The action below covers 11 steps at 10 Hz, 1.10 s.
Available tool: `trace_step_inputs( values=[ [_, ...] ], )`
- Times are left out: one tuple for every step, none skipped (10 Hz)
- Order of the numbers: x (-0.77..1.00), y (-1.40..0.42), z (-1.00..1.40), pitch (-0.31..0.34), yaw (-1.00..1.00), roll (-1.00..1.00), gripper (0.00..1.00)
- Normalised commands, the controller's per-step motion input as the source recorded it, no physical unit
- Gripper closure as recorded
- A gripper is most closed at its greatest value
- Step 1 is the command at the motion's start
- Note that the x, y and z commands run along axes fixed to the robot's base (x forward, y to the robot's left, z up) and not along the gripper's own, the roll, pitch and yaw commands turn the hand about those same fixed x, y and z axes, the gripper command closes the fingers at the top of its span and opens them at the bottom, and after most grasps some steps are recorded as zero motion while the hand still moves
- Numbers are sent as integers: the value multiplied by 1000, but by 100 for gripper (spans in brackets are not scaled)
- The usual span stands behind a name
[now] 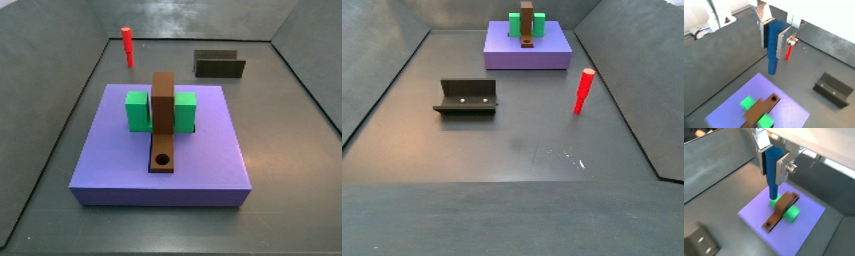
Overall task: Pick up the blue object. Move up. Move to above the board. Insert the blue object.
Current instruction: Move to above the board, then insert the blue object.
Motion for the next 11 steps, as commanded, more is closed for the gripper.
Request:
trace_step_inputs(
  values=[
    [117, -381, 74, 140, 6, 29, 100],
    [0, -86, -26, -3, 0, 0, 100],
    [0, -326, -131, -39, 51, 0, 100],
    [0, -651, -63, -80, 309, 101, 100],
    [0, -697, -94, -93, 297, 143, 100],
    [0, -643, -114, -100, 269, 240, 100],
    [34, -606, -174, -100, 277, 250, 100],
    [180, -617, -329, -54, 209, 254, 100],
    [323, -666, -397, 0, 91, 259, 100],
    [563, -597, -466, 64, -91, 120, 100],
    [583, -451, -497, 96, -246, 0, 100]
  ],
)
